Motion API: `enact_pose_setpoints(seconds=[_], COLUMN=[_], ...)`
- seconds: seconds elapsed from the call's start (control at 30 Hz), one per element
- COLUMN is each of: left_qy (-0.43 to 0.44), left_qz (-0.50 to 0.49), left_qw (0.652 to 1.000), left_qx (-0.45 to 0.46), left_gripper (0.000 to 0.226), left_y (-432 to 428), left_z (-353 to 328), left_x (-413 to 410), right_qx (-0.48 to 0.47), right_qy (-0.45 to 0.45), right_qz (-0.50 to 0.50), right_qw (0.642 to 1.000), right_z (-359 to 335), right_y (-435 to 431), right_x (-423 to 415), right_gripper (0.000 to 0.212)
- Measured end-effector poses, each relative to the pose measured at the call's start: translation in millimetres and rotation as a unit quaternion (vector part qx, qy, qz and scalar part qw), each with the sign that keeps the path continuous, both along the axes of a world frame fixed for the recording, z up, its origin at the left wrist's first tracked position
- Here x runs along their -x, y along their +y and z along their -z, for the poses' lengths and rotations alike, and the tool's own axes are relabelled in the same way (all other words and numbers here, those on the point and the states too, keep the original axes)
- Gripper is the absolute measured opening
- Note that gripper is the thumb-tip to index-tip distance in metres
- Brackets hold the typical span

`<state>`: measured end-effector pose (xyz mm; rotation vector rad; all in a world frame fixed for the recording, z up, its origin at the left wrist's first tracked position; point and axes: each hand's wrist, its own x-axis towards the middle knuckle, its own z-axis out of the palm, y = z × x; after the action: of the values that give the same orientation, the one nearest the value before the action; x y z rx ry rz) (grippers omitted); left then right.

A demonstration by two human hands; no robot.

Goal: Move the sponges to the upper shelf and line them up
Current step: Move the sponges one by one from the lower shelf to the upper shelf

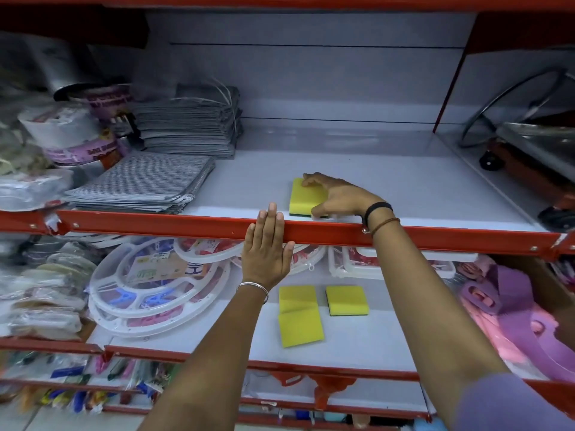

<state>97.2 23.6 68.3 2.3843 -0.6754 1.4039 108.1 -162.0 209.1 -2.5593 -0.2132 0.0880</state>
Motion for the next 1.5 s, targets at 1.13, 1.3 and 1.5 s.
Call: enact_pose_setpoints(seconds=[1.13, 1.3, 1.5], left_qy=[-0.027, 0.002, 0.032], left_qz=[-0.024, -0.04, -0.048], left_qw=[0.999, 0.999, 0.998], left_qx=[0.001, -0.007, -0.008], left_gripper=[0.062, 0.056, 0.056], left_y=[-4, -4, -3], left_z=[5, 1, -3], left_x=[-7, -4, 6], right_qx=[0.116, 0.108, 0.149], right_qy=[0.129, 0.186, 0.15], right_qz=[0.09, 0.104, 0.088], right_qw=[0.981, 0.971, 0.973], right_z=[237, 165, 39], right_y=[49, 38, 21], right_x=[114, 134, 166], right_gripper=[0.09, 0.099, 0.083])
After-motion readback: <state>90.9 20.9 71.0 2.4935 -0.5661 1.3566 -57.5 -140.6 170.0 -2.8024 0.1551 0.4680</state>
